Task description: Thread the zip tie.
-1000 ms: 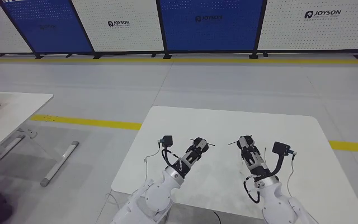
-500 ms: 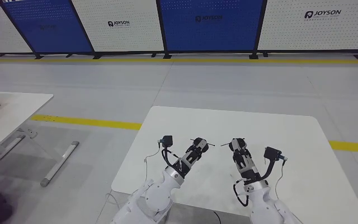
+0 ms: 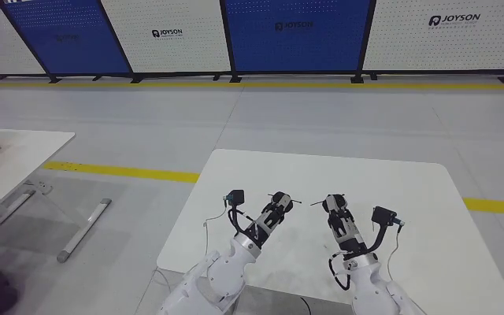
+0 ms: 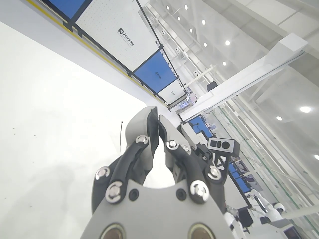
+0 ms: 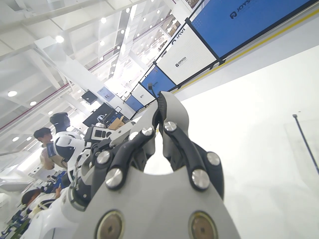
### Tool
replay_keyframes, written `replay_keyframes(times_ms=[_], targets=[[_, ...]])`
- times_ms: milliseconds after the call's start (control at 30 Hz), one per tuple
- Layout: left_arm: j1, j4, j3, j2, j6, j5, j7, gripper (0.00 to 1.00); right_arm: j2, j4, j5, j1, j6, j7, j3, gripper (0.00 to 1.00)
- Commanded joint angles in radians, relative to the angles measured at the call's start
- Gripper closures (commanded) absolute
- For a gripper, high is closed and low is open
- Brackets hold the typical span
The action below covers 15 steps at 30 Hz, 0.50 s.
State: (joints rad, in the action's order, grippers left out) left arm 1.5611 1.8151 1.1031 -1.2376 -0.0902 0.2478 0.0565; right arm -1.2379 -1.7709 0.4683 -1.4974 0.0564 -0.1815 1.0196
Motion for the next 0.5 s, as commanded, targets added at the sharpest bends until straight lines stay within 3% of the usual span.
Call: replay_keyframes(times_ms=[0,467], targets=[[0.000,0.000,0.000,0.000,0.000,0.000,0.000,1.00,0.000,0.000,0.000,0.000,0.000,0.000,0.000,1.00],[0.000,0.000,0.000,0.000,0.000,0.000,0.000,1.00,-0.020,0.024,0.003,0.021,0.003,-0.024,-0.034,1.00]])
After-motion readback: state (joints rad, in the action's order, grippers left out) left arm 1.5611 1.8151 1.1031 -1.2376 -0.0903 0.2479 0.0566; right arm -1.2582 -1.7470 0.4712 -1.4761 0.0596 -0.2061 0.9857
